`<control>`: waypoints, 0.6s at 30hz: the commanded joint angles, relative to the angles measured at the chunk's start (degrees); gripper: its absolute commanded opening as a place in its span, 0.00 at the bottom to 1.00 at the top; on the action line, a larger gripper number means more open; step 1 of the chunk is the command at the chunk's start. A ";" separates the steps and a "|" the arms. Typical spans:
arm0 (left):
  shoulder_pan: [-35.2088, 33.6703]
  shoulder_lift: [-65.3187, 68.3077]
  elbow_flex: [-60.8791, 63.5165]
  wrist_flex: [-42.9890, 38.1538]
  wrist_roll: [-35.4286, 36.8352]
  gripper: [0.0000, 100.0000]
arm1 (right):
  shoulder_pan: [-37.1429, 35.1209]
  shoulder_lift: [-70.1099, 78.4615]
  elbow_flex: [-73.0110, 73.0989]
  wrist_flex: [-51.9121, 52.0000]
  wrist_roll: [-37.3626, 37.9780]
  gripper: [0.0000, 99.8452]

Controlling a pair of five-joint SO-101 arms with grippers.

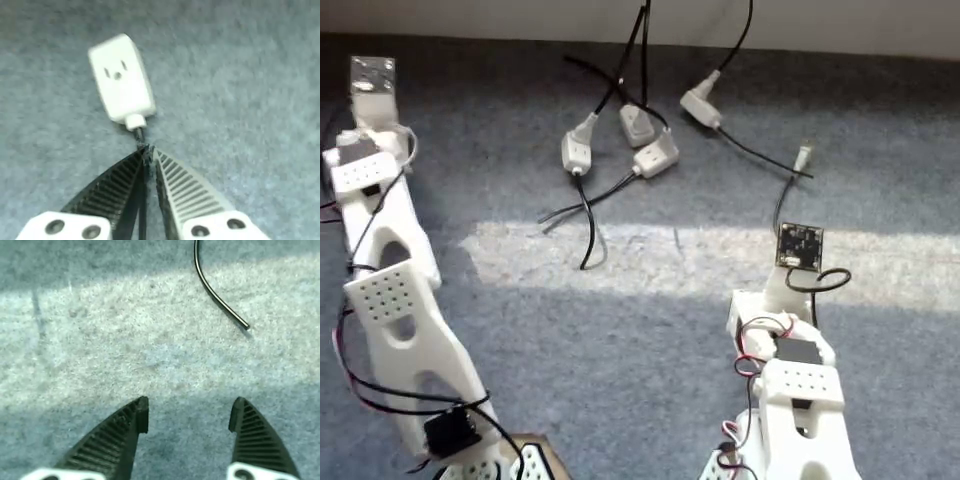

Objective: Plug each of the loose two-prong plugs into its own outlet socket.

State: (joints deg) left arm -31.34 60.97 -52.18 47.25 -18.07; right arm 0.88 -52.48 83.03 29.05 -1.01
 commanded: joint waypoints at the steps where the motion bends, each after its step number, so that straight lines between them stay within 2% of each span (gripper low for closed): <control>1: -1.01 -9.10 -0.48 -0.79 5.63 0.01 | -0.40 0.04 -0.13 -0.92 -0.44 0.27; 3: -2.42 -9.89 -0.48 -1.85 6.68 0.06 | -0.40 0.04 -0.13 -0.92 -0.44 0.27; 7: -4.26 -9.19 -0.22 -1.67 7.03 0.25 | -0.40 0.04 -0.13 -0.92 -0.44 0.27; 9: -5.05 -6.90 -0.40 -1.93 7.03 0.30 | -0.40 0.04 -0.13 -0.92 -0.44 0.27; 13: -5.49 -0.92 -0.48 -5.36 7.03 0.31 | -0.48 0.13 -0.13 -0.92 -0.44 0.27; 18: -5.32 8.66 -0.48 -17.85 7.03 0.31 | -0.48 0.13 -0.13 -0.92 -0.53 0.27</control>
State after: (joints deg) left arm -36.62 65.71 -52.18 39.16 -11.47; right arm 0.88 -52.48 83.03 29.05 -1.01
